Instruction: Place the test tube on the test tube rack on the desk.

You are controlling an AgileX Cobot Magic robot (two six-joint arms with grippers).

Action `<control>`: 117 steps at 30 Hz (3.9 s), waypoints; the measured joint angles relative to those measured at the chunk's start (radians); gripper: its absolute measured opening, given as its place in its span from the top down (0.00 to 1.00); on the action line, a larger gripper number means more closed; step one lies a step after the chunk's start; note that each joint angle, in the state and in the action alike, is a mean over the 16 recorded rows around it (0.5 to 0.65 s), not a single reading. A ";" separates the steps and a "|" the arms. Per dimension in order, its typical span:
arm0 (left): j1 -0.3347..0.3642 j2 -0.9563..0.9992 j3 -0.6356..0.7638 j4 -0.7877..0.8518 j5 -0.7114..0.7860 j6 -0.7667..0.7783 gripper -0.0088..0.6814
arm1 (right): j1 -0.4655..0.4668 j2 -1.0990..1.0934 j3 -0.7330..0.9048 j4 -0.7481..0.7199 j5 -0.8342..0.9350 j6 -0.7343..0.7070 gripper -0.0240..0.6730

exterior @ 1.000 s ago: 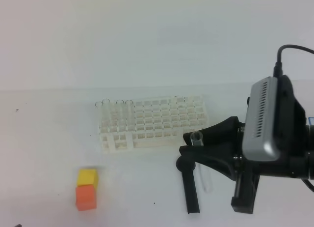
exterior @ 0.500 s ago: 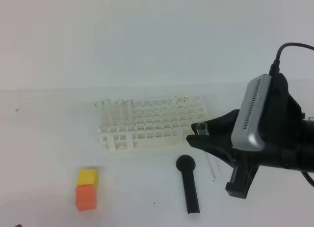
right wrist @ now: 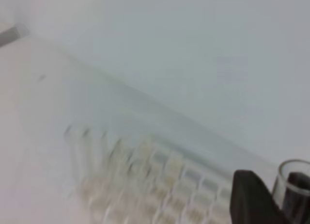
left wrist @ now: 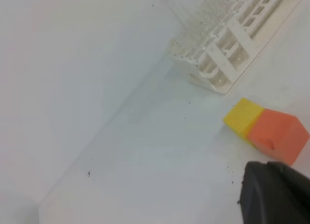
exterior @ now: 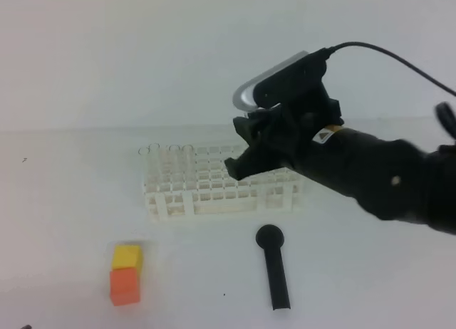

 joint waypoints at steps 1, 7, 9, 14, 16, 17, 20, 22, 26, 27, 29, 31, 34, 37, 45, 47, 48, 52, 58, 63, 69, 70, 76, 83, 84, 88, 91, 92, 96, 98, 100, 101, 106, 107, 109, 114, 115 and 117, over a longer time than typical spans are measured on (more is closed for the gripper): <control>0.000 0.000 0.000 0.000 0.000 0.000 0.99 | 0.007 0.030 -0.015 -0.063 -0.052 0.097 0.79; 0.000 0.000 0.000 0.000 0.000 0.000 0.99 | 0.027 0.188 -0.078 -0.372 -0.316 0.545 0.79; 0.000 0.000 0.000 0.000 0.000 0.000 0.99 | 0.028 0.230 -0.093 -0.443 -0.378 0.641 0.79; 0.000 0.001 -0.002 0.000 0.002 0.000 0.99 | 0.030 0.302 -0.126 -0.557 -0.463 0.780 0.79; 0.000 0.001 -0.002 0.000 0.002 0.000 0.99 | 0.030 0.318 -0.137 -0.590 -0.467 0.801 0.79; 0.000 0.001 -0.002 0.000 0.002 0.000 0.99 | 0.031 0.324 -0.141 -0.604 -0.465 0.808 0.79; 0.000 0.001 -0.002 0.000 0.002 0.000 0.99 | 0.032 0.336 -0.150 -0.638 -0.453 0.821 0.79; 0.000 0.001 -0.002 0.000 0.002 0.000 0.99 | 0.033 0.340 -0.154 -0.653 -0.445 0.824 0.79; 0.000 0.001 -0.002 0.000 0.002 0.000 0.99 | 0.033 0.341 -0.155 -0.673 -0.428 0.826 0.79; 0.000 0.001 -0.002 0.000 0.002 0.000 0.99 | 0.033 0.341 -0.155 -0.676 -0.424 0.826 0.79; 0.000 0.001 -0.002 0.000 0.002 0.000 0.99 | 0.034 0.341 -0.156 -0.681 -0.416 0.826 0.79; 0.000 0.000 0.000 0.000 0.000 0.000 0.99 | 0.034 0.341 -0.156 -0.684 -0.412 0.827 0.79; 0.000 0.000 0.000 0.000 0.000 0.000 0.99 | 0.034 0.341 -0.156 -0.687 -0.412 0.829 0.79; 0.000 0.000 0.000 0.000 0.000 0.000 0.99 | 0.034 0.341 -0.156 -0.688 -0.415 0.834 0.79; 0.000 0.000 0.000 0.000 0.000 0.000 0.99 | 0.034 0.350 -0.163 -0.703 -0.421 0.850 0.79; 0.000 0.000 0.000 0.000 0.000 0.000 0.99 | 0.034 0.354 -0.167 -0.710 -0.420 0.853 0.79; 0.000 0.000 0.000 0.000 0.000 0.000 0.99 | 0.034 0.355 -0.168 -0.713 -0.419 0.854 0.79; 0.000 0.000 0.000 0.000 0.000 0.000 0.99 | 0.034 0.362 -0.175 -0.726 -0.413 0.849 0.79; 0.000 0.000 0.000 0.000 0.000 0.000 0.99 | 0.034 0.367 -0.183 -0.742 -0.395 0.831 0.79; 0.000 0.000 0.000 0.000 0.000 0.000 0.99 | 0.034 0.367 -0.183 -0.746 -0.386 0.810 0.77; 0.000 0.000 0.000 0.000 0.000 0.000 0.99 | 0.035 0.367 -0.185 -0.749 -0.379 0.791 0.71; 0.000 0.000 0.000 0.000 0.000 0.000 0.99 | 0.035 0.367 -0.186 -0.749 -0.378 0.787 0.70; 0.000 0.000 0.000 0.000 0.000 0.000 0.99 | 0.036 0.366 -0.190 -0.749 -0.369 0.755 0.64; 0.000 0.000 0.000 0.000 0.000 0.000 0.99 | 0.036 0.324 -0.194 -0.749 -0.285 0.644 0.71; 0.000 0.000 0.000 0.000 0.000 0.000 0.99 | 0.036 0.311 -0.194 -0.749 -0.263 0.619 0.73; 0.000 0.000 0.000 0.000 0.000 0.000 0.99 | 0.033 0.236 -0.194 -0.749 -0.157 0.515 0.82; 0.000 0.000 0.000 0.000 0.000 0.000 0.99 | 0.026 0.152 -0.194 -0.749 -0.063 0.439 0.88; 0.000 0.000 0.000 0.000 0.000 0.000 0.99 | 0.023 0.119 -0.194 -0.749 -0.030 0.416 0.90; 0.000 0.000 0.000 0.000 0.000 0.000 0.99 | 0.008 -0.023 -0.194 -0.749 0.097 0.340 0.95; 0.000 0.000 0.000 0.000 0.000 0.000 0.99 | -0.001 -0.097 -0.194 -0.749 0.155 0.317 0.96; 0.000 0.000 0.000 0.000 0.000 0.000 0.99 | -0.008 -0.168 -0.194 -0.749 0.206 0.304 0.96; 0.000 0.000 0.000 0.000 0.000 0.000 0.99 | -0.012 -0.202 -0.194 -0.749 0.228 0.300 0.96; 0.000 0.000 0.000 0.000 0.000 0.000 0.99 | -0.025 -0.340 -0.194 -0.749 0.310 0.289 0.97; 0.000 0.000 0.000 0.000 0.000 0.000 0.99 | -0.026 -0.359 -0.194 -0.749 0.319 0.287 0.97; 0.000 0.000 0.000 0.000 0.000 0.000 0.99 | -0.029 -0.391 -0.194 -0.749 0.327 0.283 0.97; 0.000 0.000 0.000 0.000 0.000 0.000 0.99 | -0.045 -0.431 -0.194 -0.747 0.307 0.267 0.97; 0.000 0.000 0.000 0.000 0.000 0.000 0.99 | -0.052 -0.434 -0.194 -0.744 0.301 0.264 0.97; 0.000 0.000 0.000 0.000 0.000 0.000 0.99 | -0.070 -0.438 -0.193 -0.734 0.291 0.257 0.97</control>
